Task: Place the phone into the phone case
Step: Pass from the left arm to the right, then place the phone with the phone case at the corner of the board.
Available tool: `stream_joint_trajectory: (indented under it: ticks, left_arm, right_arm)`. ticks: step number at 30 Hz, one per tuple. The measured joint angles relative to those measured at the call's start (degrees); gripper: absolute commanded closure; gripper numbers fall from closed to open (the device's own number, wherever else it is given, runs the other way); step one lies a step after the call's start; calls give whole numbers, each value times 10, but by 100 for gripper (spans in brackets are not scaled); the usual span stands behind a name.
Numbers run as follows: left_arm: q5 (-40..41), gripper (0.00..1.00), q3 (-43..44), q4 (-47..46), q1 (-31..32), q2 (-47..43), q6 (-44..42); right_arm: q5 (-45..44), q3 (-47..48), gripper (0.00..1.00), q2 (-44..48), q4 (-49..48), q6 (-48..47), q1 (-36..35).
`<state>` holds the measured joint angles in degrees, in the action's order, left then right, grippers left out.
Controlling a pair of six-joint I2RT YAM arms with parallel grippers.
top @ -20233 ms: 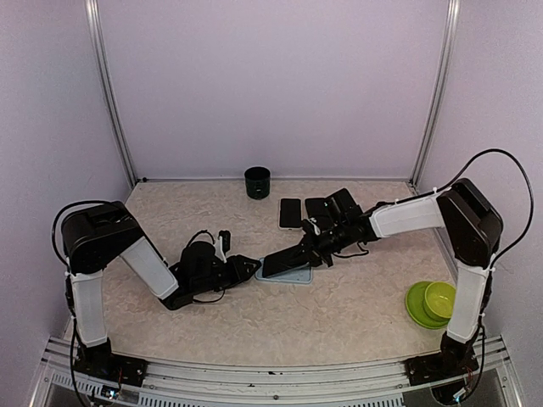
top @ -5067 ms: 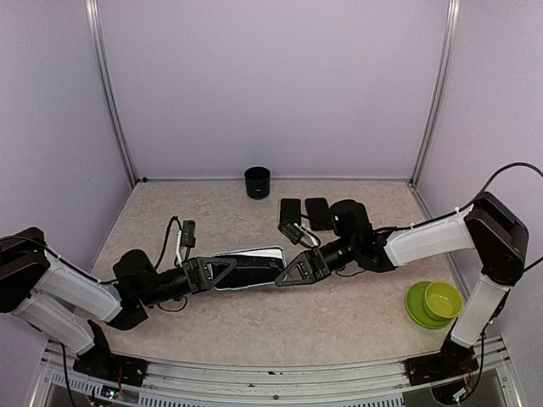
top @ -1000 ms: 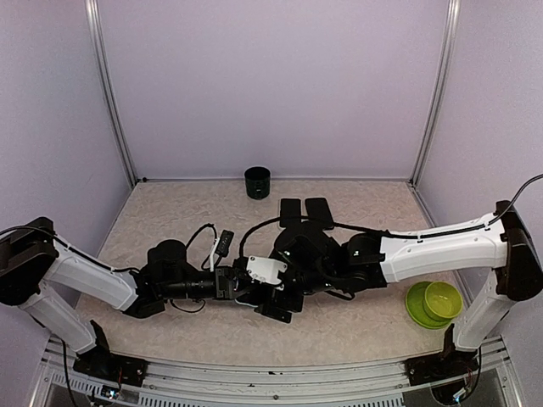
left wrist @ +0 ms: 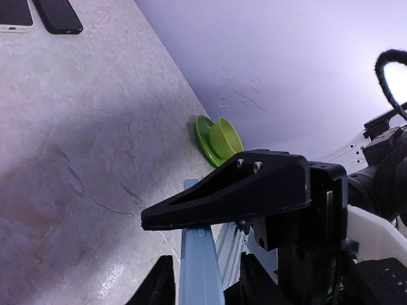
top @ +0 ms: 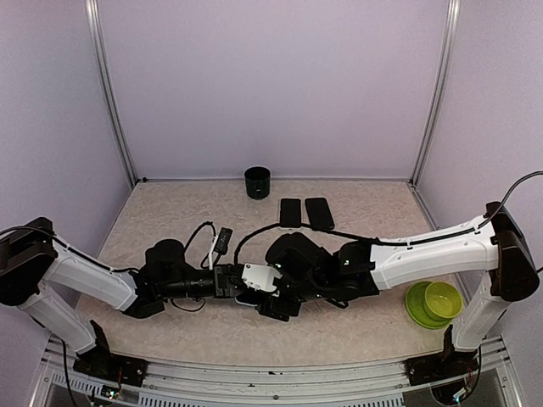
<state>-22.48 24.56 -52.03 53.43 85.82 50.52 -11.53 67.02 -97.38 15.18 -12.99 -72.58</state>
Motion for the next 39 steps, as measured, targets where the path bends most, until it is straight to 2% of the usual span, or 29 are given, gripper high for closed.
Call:
stream_joint_trajectory:
  ticks: [7, 16, 26, 39]
  left_arm:
    - [12, 41, -27, -11, -4, -47, -9]
    - [50, 28, -76, -5, -42, -141, -14]
    - [100, 26, -107, 26, -55, -212, -22]
    - [111, 26, -124, 34, -55, -217, -22]
  right_arm:
    - [9, -20, 37, 28, -1, 16, 22]
    - [15, -55, 38, 83, -3, 43, 83]
    - [-20, -44, 37, 106, 11, 111, 204]
    - [-38, 28, 36, 24, 29, 200, 372]
